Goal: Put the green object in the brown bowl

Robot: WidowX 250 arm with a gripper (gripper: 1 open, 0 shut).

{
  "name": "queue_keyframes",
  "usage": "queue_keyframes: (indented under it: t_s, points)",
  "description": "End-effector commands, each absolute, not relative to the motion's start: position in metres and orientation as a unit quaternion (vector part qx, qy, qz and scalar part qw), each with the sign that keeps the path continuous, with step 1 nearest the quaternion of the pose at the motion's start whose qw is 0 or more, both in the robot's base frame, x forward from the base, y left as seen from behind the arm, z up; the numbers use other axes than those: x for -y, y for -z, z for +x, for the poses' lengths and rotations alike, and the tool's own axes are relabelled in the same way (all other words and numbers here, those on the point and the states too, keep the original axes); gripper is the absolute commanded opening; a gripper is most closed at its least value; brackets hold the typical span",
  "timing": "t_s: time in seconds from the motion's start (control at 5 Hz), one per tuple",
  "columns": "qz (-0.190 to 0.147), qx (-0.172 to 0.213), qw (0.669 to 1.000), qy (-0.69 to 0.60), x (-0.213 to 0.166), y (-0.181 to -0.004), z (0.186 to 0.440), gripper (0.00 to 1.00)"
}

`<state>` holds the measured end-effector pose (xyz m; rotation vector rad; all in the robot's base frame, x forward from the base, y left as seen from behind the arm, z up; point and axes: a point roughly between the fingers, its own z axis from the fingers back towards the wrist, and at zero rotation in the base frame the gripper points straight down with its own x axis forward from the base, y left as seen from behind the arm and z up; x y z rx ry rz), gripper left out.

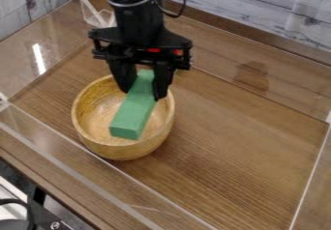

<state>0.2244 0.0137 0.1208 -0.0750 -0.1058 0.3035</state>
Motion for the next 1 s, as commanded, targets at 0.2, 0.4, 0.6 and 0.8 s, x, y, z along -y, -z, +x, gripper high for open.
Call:
queue_keyframes:
  t_s: [0.2, 0.4, 0.6, 0.8]
  points:
    - [-0.036, 0.072, 0.985, -0.151, -0.011, -0.135, 0.234, 0.00]
    - [-0.035, 0.069, 0.985, -0.153, -0.011, -0.132, 0.232, 0.00]
    - [-0.034, 0.067, 0.985, -0.155, -0.012, -0.130, 0.229, 0.00]
    - [-0.030, 0.064, 0.979, -0.193, -0.018, -0.129, 0.233, 0.00]
